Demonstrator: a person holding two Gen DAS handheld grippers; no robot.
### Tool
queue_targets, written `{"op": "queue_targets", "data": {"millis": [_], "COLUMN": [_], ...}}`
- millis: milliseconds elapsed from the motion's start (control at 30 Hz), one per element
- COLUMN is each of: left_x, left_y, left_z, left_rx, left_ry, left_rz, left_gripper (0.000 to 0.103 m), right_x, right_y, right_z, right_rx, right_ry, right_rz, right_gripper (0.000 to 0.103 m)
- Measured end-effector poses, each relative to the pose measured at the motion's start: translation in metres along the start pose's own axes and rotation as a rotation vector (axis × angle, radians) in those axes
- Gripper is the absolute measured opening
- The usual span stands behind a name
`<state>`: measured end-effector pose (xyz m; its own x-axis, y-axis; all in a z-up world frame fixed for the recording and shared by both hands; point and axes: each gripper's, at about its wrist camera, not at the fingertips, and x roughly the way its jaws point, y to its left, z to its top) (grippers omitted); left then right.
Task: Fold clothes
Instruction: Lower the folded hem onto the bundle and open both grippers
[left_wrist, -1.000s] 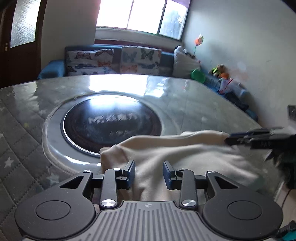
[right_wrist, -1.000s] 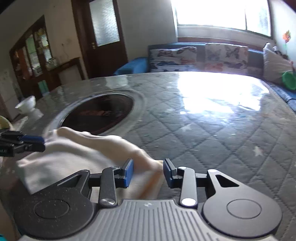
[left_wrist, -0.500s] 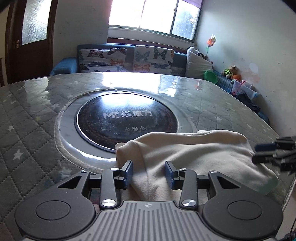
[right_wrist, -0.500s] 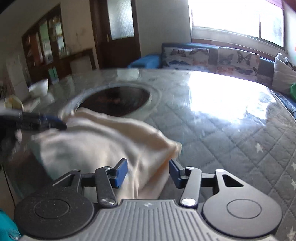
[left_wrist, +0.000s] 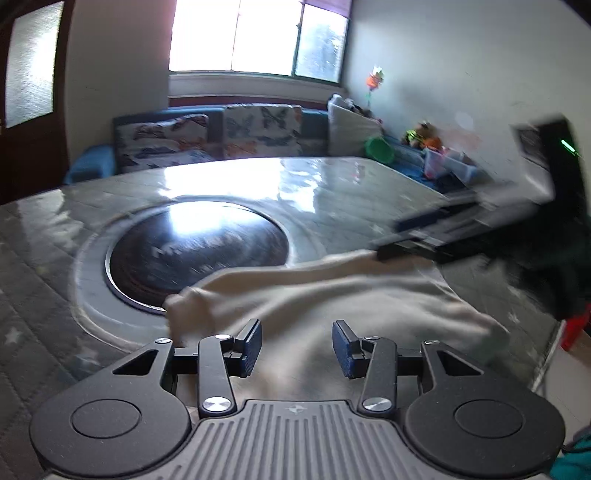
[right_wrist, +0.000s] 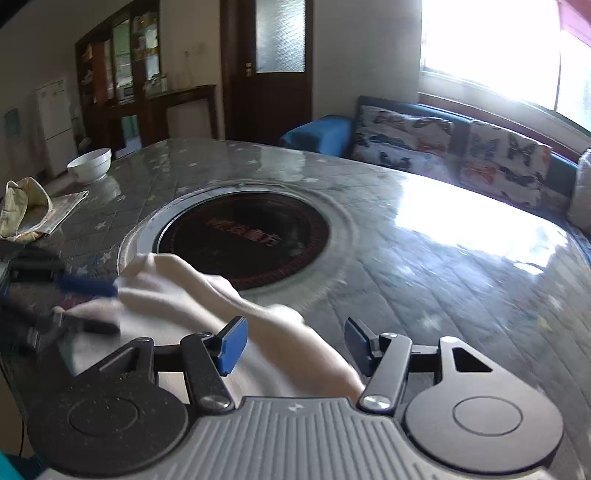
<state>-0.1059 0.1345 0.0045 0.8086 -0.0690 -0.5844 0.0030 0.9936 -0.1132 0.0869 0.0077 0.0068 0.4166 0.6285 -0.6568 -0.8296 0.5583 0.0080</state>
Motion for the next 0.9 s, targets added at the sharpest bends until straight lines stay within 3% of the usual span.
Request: {"op": "queue_targets", "data": {"millis": [200, 400, 633, 900], "left_x": [0.005, 0.006, 0.006, 0.004], "left_y": [-0.005, -0.002, -0.002, -0.003], "left_z": [-0.012, -0.015, -0.016, -0.018], "left_rx": [0.0, -0.01, -0.021, -0.025], "left_ry": [0.027, 0.027, 0.02, 0.016], "left_rz": [-0.025, -0.036, -0.043, -0.041], "left_gripper": [0.046, 0.048, 0.05, 0.054], "right_x": [0.044, 0.059, 0.053, 0.087], "right_y": [0.005, 0.005, 0.02, 0.038], "right_z": [0.009, 0.011, 0.025, 0.036], "right_rx": [-0.005, 0.002, -0.031, -0.049], "right_ry": [0.065, 0.071, 0.039, 0.075], "right_rz": [0.0, -0.039, 0.032, 0.059], "right_gripper": [0.061, 0.067, 0.071, 0.072]}}
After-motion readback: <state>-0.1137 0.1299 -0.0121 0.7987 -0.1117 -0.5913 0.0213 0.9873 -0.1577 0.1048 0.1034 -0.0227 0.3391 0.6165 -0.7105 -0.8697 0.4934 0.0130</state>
